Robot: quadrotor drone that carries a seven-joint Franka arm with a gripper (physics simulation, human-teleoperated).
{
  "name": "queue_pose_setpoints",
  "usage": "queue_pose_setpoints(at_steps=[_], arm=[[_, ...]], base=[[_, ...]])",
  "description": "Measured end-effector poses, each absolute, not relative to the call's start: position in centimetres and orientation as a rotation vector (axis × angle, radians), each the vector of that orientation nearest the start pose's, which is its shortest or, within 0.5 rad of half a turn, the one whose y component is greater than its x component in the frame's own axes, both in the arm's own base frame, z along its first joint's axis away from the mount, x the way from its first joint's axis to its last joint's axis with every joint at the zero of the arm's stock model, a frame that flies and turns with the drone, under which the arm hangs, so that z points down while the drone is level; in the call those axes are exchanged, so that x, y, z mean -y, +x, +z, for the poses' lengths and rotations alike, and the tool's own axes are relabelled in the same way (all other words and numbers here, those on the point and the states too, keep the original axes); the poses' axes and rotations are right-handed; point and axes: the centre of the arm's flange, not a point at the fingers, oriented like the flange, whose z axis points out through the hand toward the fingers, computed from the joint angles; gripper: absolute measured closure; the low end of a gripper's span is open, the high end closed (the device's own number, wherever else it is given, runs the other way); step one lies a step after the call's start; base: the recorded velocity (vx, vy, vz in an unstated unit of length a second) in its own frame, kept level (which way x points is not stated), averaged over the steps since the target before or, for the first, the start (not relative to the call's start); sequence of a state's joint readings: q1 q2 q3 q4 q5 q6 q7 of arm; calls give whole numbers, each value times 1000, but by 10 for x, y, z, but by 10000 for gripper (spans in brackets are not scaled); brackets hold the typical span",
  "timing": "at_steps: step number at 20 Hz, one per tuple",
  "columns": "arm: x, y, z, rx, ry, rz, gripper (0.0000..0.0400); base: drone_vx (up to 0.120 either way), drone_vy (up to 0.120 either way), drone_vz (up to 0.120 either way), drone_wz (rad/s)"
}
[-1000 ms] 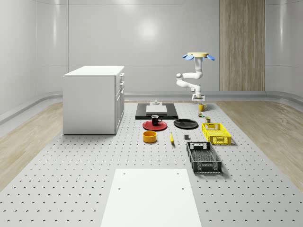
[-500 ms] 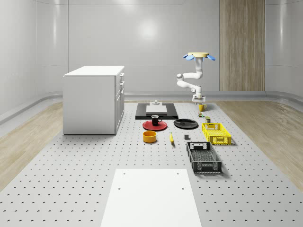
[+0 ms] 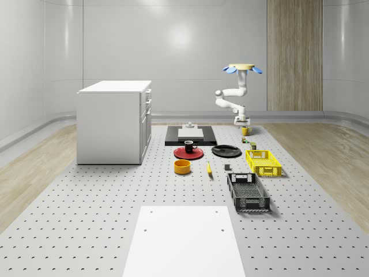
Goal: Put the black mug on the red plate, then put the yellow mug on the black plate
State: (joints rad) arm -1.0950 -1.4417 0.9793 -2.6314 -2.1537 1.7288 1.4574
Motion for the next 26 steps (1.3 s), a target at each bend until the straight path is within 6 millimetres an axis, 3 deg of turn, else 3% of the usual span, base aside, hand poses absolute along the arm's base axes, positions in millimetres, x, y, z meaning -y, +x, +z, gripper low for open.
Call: queue_pose_setpoints(at_steps=[10,11,13,16,20,26], arm=[[-72,323,636,2,1,786,0],[-72,323,636,2,1,786,64],[-72,323,637,2,1,786,153],[-72,323,637,2,1,786,225],[-72,323,637,2,1,786,266],[-72,323,631,2,1,786,285]], base=[[0,0,0,0],[0,0,0,0],[0,0,0,0],[0,0,0,0],[0,0,0,0],[0,0,7,0]])
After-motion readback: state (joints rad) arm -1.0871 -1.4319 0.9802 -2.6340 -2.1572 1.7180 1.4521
